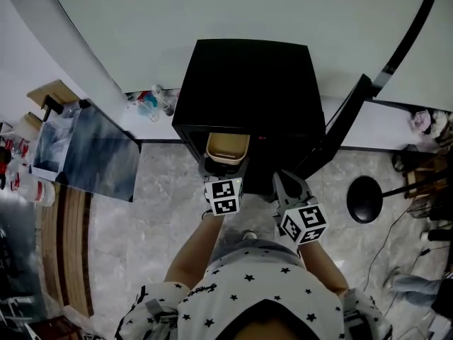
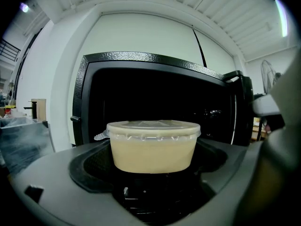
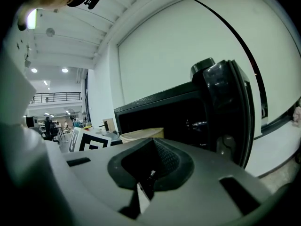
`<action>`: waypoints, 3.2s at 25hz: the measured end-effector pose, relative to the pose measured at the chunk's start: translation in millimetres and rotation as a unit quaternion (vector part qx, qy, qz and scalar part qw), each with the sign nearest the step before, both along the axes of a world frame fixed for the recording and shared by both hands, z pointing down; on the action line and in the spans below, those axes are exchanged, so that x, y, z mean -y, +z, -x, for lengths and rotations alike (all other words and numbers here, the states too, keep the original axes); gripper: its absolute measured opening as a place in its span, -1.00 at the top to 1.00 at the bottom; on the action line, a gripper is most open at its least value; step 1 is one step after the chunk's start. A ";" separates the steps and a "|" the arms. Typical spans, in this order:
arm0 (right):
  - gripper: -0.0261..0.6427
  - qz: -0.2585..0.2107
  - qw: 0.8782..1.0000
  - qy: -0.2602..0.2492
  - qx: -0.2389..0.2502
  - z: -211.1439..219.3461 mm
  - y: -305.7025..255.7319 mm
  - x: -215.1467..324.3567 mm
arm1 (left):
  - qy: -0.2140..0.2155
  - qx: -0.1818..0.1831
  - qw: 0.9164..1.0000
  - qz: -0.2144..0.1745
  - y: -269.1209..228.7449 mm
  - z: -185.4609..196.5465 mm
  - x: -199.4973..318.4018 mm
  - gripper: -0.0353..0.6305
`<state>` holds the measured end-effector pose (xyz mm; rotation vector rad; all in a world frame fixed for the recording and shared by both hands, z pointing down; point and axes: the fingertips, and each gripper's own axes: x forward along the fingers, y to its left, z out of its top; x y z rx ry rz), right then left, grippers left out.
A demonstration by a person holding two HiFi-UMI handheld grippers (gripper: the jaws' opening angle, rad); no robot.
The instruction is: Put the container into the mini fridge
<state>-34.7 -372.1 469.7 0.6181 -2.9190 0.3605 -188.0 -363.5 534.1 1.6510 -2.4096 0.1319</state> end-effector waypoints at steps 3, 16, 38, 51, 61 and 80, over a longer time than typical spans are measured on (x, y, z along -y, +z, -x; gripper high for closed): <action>0.94 0.004 1.000 -0.005 -0.002 2.2 3.1 4.1 | 0.000 0.009 1.000 0.003 1.4 2.3 6.6 -0.71; 0.94 0.005 1.000 -0.023 -0.007 6.7 7.5 9.6 | -0.017 0.014 1.000 0.010 10.0 14.4 33.2 -0.71; 0.94 0.005 1.000 -0.023 0.000 3.8 7.2 20.1 | -0.023 -0.005 0.999 0.028 21.8 38.5 82.0 -0.71; 0.94 0.014 1.000 -0.010 -0.001 -2.0 12.5 24.9 | -0.020 0.000 1.000 0.023 17.2 40.1 91.5 -0.71; 0.94 0.017 1.000 -0.004 -0.004 -8.4 11.8 22.4 | -0.005 -0.010 1.000 -0.003 10.3 31.2 92.6 -0.71; 0.94 0.008 1.000 -0.007 -0.008 -23.6 5.7 -9.1 | 0.001 -0.014 1.000 -0.006 2.4 3.8 52.4 -0.76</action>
